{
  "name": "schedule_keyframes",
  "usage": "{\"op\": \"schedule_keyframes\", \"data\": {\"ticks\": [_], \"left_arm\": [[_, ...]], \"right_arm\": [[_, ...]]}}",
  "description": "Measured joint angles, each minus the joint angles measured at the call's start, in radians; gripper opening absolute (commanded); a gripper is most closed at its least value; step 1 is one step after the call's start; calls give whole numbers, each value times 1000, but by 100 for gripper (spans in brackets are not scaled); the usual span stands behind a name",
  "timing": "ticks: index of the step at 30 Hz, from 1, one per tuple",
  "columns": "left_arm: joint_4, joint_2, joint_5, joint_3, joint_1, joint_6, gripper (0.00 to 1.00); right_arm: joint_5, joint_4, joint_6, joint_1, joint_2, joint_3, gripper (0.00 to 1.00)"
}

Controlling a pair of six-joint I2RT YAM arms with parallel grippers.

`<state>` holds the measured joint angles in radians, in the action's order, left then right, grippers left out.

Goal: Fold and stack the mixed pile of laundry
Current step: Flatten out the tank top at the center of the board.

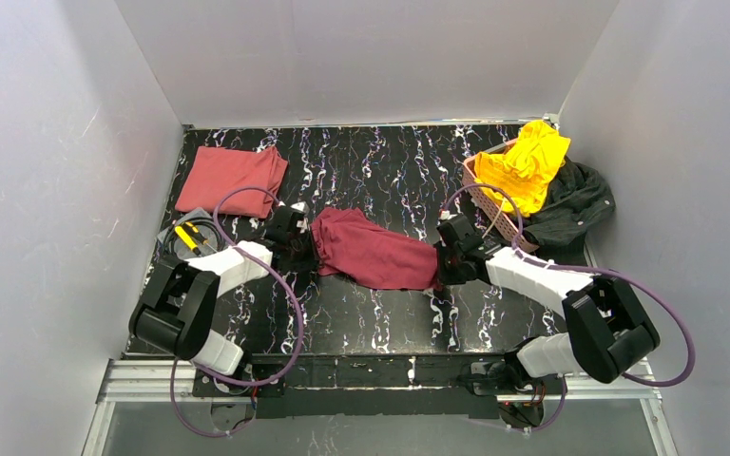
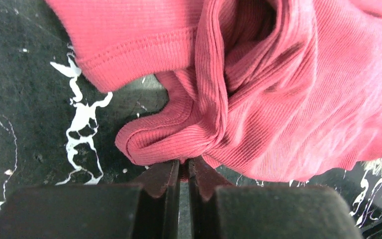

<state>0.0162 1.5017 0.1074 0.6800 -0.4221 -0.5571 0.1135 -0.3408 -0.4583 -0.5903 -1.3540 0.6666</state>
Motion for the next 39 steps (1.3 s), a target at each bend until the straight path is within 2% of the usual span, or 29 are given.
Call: {"op": "schedule_keyframes", "data": {"ticks": [5, 11, 14, 24, 32, 35, 39], "left_arm": [[71, -85, 1, -39, -2, -15, 0], [286, -385, 17, -4, -3, -49, 0], [414, -482, 37, 126, -3, -53, 0], [696, -641, 146, 504, 0, -92, 0], [853, -689, 154, 846, 0, -105, 0], [890, -688, 141, 925, 0, -97, 0], [910, -663, 139, 946, 0, -89, 0]], "right_arm": [[13, -42, 5, 0, 5, 59, 1], [30, -164, 23, -1, 100, 223, 1], [42, -222, 36, -1, 171, 343, 1], [-19, -349, 100, -1, 351, 671, 1], [-68, -428, 149, -1, 438, 962, 1], [-68, -446, 163, -1, 439, 1055, 1], [-40, -454, 167, -1, 430, 1078, 1]]}}
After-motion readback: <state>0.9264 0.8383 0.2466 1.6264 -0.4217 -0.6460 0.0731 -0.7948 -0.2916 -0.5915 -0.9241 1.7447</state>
